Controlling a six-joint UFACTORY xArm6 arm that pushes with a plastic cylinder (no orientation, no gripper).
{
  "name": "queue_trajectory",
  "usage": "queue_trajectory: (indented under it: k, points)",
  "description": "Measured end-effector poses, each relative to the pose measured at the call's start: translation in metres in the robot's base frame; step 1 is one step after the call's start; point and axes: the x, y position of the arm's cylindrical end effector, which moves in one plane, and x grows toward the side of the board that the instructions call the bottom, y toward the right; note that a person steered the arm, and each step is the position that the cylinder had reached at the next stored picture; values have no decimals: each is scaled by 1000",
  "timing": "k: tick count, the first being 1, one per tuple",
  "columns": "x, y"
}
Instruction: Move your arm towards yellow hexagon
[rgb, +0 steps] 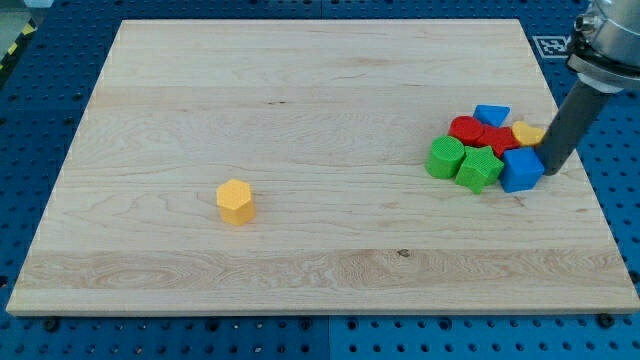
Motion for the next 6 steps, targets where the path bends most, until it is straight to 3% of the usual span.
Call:
queue_trajectory:
  k: [1,3,4,6]
  points:
    - [0,1]
    - [52,46]
    - [95,31]
    - [115,-11]
